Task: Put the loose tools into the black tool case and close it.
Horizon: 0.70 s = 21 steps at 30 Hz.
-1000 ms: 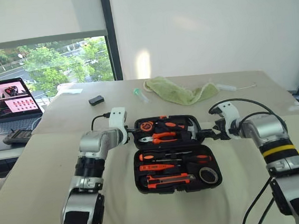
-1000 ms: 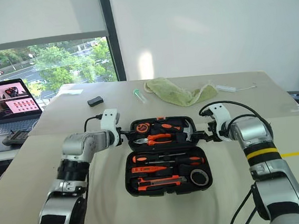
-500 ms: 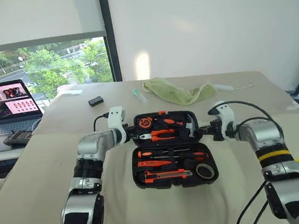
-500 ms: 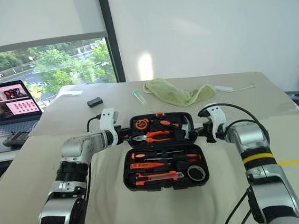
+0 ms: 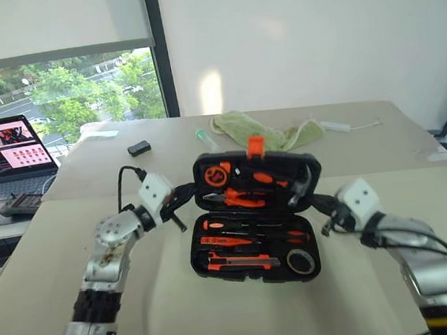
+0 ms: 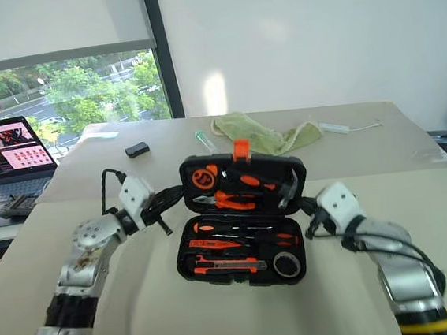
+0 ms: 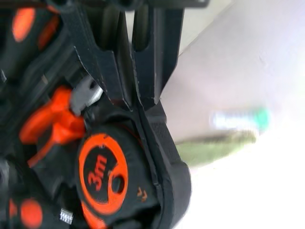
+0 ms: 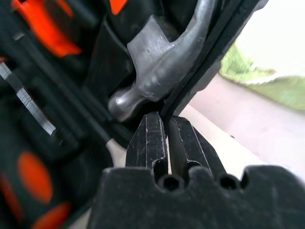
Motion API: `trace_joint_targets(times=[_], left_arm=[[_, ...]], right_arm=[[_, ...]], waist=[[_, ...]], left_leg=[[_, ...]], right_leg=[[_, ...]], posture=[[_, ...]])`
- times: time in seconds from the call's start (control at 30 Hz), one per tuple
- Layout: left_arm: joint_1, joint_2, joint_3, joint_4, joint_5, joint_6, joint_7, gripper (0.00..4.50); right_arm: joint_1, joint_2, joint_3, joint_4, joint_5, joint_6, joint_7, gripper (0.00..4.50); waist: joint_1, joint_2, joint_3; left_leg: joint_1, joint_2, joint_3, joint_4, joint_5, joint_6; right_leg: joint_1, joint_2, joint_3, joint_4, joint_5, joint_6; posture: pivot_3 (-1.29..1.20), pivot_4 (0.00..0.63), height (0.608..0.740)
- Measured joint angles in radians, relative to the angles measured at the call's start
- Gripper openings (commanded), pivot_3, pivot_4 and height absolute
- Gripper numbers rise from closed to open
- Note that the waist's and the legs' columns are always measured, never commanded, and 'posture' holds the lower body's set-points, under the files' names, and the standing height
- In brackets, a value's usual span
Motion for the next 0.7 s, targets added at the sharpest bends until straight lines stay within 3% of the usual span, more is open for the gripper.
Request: trace_joint_targets(times=[0.23, 0.3, 0.33, 0.37, 0.53, 0.63, 0.7], left_arm=[[0.174, 0.081, 0.021, -0.131, -0.041, -0.064, -0.06, 0.0], [0.225, 0.11, 0.037, -0.18, -0.102, -0.019, -0.083, 0.0], [0.258, 0.127, 0.048, -0.207, -0.154, 0.045, -0.103, 0.72], [0.272, 0.139, 0.053, -0.213, -0.171, 0.074, -0.112, 0.93], [0.316, 0.206, 0.12, -0.151, -0.23, 0.237, -0.131, 2.9], [0.31, 0.222, 0.149, -0.123, -0.243, 0.288, -0.125, 3.86], [0.299, 0.222, 0.146, -0.119, -0.254, 0.349, -0.121, 3.67]], right_arm=[[0.232, -0.077, -0.024, -0.207, -0.064, -0.062, 0.008, 0.03], [0.301, -0.112, -0.048, -0.259, -0.063, -0.087, 0.036, 0.79], [0.362, -0.132, -0.073, -0.296, -0.054, -0.109, 0.064, 1.0], [0.387, -0.138, -0.085, -0.311, -0.053, -0.118, 0.074, 1.33], [0.556, -0.193, -0.225, -0.369, -0.019, -0.124, 0.155, 3.08], [0.63, -0.193, -0.28, -0.436, 0.09, -0.012, 0.201, 3.09], [0.663, -0.207, -0.29, -0.477, 0.16, 0.074, 0.236, 2.51]], waist=[[0.003, 0.001, 0.0], [0.004, 0.001, 0.0], [0.005, 0.001, 0.0], [0.005, 0.001, 0.0], [0.012, 0.0, 0.001], [0.019, 0.0, 0.001], [0.019, -0.001, 0.001]], left_leg=[[0.016, 0.001, 0.0, 0.0, -0.007, 0.012], [0.018, 0.002, 0.0, 0.0, -0.008, 0.012], [0.02, 0.002, 0.0, -0.001, -0.008, 0.012], [0.021, 0.002, 0.0, -0.001, -0.008, 0.012], [0.025, 0.003, -0.001, -0.001, -0.008, 0.012], [0.027, 0.004, -0.002, 0.0, -0.008, 0.012], [0.026, 0.004, -0.002, 0.0, -0.008, 0.012]], right_leg=[[0.016, -0.001, 0.0, -0.006, 0.0, 0.0], [0.018, -0.001, 0.0, -0.005, -0.001, -0.001], [0.02, -0.001, 0.0, -0.005, -0.003, -0.001], [0.021, 0.0, 0.0, -0.005, -0.003, 0.0], [0.028, 0.001, -0.002, -0.009, -0.004, 0.0], [0.03, 0.0, -0.003, -0.01, -0.004, -0.001], [0.03, 0.0, -0.002, -0.01, -0.004, -0.001]], posture=[[0.0, 0.15, 0.74], [0.0, 0.15, 0.74], [0.0, 0.15, 0.74], [0.0, 0.15, 0.74], [0.0, 0.15, 0.74], [0.0, 0.15, 0.74], [0.0, 0.15, 0.74]])
